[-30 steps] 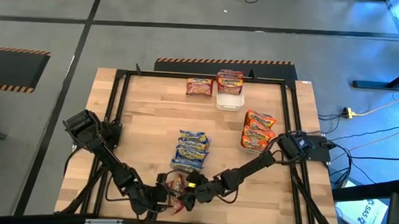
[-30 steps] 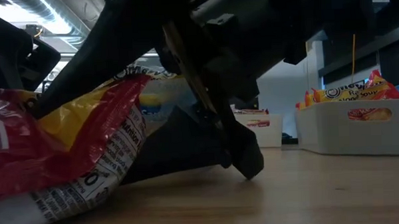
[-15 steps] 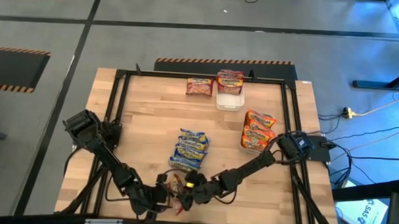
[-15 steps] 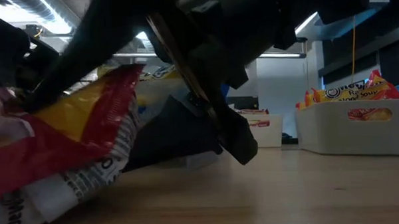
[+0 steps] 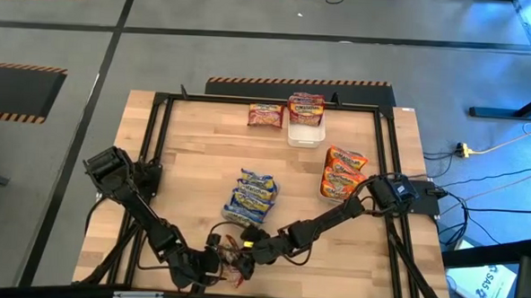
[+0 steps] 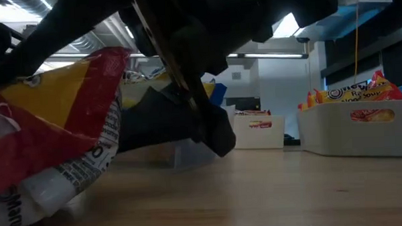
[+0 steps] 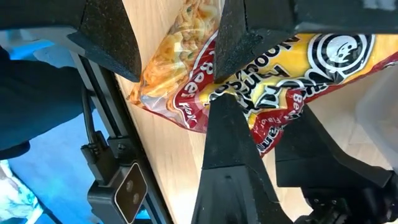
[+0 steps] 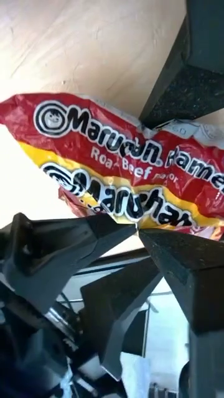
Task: Sort Maruchan noodles
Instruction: Put the bottom red noodle pack into the white bin
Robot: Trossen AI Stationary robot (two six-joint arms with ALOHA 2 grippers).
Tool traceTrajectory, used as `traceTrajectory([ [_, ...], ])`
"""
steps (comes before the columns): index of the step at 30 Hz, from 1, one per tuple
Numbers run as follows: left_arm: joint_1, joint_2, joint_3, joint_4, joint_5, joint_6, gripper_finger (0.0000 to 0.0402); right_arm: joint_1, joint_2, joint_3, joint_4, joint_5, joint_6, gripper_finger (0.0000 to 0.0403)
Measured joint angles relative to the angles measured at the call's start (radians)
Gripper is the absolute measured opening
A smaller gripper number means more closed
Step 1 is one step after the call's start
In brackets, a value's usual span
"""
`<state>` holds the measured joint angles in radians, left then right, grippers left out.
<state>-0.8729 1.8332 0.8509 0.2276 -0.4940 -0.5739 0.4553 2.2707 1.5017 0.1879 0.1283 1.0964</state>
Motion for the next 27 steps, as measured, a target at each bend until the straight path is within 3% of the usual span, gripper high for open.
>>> traceTrajectory([
  [6, 0.000, 0.000, 0.000, -0.001, -0.010, 0.002, 0.0196, 0.000, 0.000, 0.002, 0.053, 0.047, 0.062, 0.0253],
  [11, 0.004, 0.000, 0.000, -0.002, -0.002, 0.006, 0.0196, -0.006, 0.002, 0.003, 0.060, 0.024, 0.068, 0.0253],
  [18, 0.005, 0.001, 0.000, 0.001, -0.010, 0.009, 0.0196, -0.005, 0.004, 0.008, -0.013, 0.051, 0.042, 0.0253],
  [27, 0.003, 0.002, -0.001, 0.009, -0.011, 0.023, 0.0196, -0.006, 0.040, 0.008, 0.008, -0.033, 0.048, 0.0253],
])
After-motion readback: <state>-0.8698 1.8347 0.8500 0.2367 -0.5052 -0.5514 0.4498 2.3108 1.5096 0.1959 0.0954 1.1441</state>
